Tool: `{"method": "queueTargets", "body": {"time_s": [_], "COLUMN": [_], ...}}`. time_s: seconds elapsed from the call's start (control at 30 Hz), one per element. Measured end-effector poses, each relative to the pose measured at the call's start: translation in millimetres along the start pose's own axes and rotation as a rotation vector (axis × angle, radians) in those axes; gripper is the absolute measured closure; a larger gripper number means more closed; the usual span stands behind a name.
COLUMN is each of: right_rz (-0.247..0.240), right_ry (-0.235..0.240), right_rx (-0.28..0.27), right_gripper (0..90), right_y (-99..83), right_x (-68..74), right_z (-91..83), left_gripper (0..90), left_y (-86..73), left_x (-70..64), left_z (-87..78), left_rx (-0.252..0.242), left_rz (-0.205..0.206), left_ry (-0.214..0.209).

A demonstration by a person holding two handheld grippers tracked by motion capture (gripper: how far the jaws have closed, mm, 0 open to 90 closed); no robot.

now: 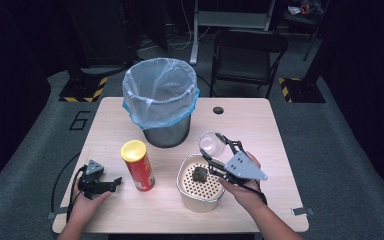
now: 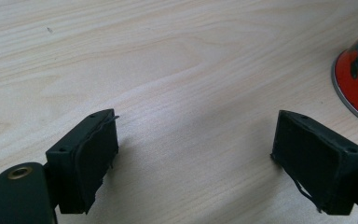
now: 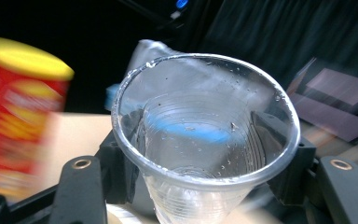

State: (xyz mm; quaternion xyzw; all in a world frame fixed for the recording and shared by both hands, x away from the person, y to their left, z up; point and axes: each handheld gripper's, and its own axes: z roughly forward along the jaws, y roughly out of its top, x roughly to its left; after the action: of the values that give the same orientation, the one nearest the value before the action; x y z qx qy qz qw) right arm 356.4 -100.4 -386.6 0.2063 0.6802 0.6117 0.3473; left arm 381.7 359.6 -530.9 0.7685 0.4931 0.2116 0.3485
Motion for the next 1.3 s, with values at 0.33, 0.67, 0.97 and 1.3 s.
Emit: {"method": "queueTargets", "body": {"time_s": [0.33,0.67,0.97,1.3], "right_rz": [0.478,0.279,0.265,0.247], "right_ry": [0.208,0.165,0.165,0.146], "right_rx": [0.114,0.152,0.186,0.150], "right_gripper": [37.5,37.9,37.7,37.2], "right_y": [0.3,54.4,86.5,120.7], "right_x": [-37.3,-42.7,-61.7,-75.2], "right_z": [2.7,11.7,42.4,79.2], "left_gripper": [13.9,13.8,13.9,13.8], "left_y": [0.4,0.7,0.3,-0.3], "left_x": [-0.2,0.2,-0.5,-1.4], "left_z": [-0.7,-0.6,-0.6,0.2], "left_rx": [0.010,0.010,0.006,-0.005], "left_rz": [0.007,0.014,0.002,0.000], "left_ry": [-0.003,0.000,-0.002,0.007]}}
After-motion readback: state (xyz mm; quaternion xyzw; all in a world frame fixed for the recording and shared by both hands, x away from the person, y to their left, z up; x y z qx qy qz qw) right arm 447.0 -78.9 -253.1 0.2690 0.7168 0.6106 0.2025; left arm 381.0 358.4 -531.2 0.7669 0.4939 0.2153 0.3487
